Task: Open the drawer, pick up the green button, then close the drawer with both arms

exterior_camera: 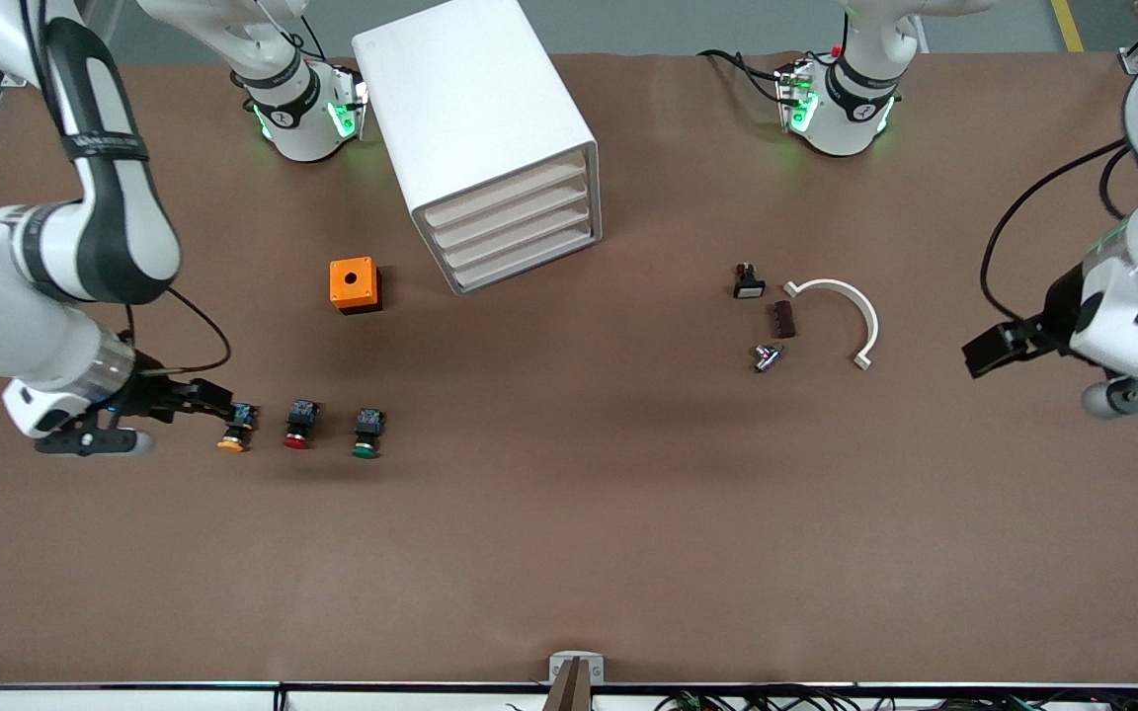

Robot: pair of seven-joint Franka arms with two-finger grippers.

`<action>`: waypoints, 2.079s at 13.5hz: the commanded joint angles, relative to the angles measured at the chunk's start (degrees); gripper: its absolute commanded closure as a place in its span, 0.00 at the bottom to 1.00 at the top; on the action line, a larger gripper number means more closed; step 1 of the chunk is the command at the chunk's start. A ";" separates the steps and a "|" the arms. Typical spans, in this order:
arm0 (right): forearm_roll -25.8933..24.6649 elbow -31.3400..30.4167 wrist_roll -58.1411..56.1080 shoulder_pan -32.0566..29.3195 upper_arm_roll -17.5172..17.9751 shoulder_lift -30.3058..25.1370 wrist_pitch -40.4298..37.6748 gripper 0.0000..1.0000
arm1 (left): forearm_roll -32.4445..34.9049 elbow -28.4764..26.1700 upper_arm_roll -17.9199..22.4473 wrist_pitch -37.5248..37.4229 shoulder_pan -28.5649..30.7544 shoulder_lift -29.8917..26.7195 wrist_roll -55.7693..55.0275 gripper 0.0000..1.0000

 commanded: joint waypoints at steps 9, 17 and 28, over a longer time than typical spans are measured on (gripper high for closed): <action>-6.48 8.74 4.85 -2.17 0.22 -12.09 -25.72 0.00 | -2.13 -11.40 -1.42 0.45 4.67 -12.50 5.08 0.00; -5.86 16.83 7.30 -2.44 0.13 -12.17 -30.22 0.00 | -2.66 -11.75 -3.00 -1.67 4.85 -13.82 7.44 0.00; -6.65 15.18 8.72 -2.35 0.30 -15.25 -28.90 0.00 | -5.21 -18.34 -2.47 -1.76 7.57 -17.42 13.60 0.00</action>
